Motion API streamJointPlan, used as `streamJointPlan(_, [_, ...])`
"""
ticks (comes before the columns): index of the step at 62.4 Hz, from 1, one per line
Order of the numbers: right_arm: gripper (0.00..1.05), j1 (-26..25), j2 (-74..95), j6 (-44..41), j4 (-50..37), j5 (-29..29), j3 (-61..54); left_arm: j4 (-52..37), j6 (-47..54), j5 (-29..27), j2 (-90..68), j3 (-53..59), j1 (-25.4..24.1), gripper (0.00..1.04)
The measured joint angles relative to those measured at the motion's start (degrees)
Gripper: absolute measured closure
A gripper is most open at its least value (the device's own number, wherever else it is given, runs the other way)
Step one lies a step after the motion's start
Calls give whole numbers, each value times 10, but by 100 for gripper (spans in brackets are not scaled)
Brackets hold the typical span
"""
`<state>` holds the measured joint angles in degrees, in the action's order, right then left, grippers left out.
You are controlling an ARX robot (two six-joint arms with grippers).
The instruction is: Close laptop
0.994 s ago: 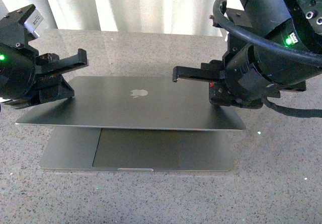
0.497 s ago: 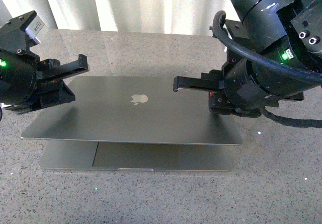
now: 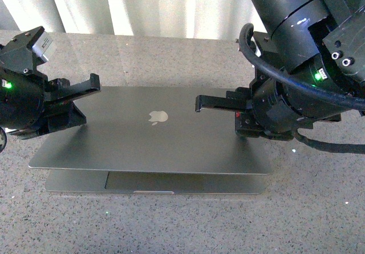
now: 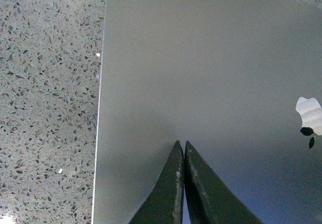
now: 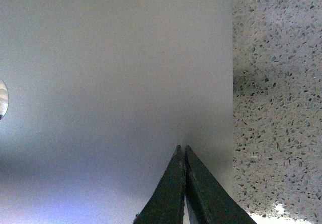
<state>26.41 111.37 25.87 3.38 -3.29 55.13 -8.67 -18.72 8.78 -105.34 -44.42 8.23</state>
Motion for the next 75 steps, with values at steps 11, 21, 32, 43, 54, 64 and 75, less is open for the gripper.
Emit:
streamJointPlan(11, [104,1,3,1,-1,0,-2,-1,-1,0,-5,0,0,101])
streamJointPlan(21, [104,1,4,1,-3,1,-2,-4,-5,2,-9,0,0,101])
streamJointPlan(32, [104,1,4,1,-5,2,-5,-9,-9,3,-13,0,0,101])
streamJointPlan(43, [104,1,8,1,-8,2,-9,-14,-11,4,-19,0,1,101])
streamJointPlan(54, [104,2,11,1,-12,2,-13,-18,-11,6,-24,0,-1,101])
streamJointPlan(64, [104,3,16,2,-15,3,-14,-19,-11,9,-29,0,-7,101])
streamJointPlan(75, [104,4,19,3,-17,4,-15,-23,-11,13,-35,0,-16,101])
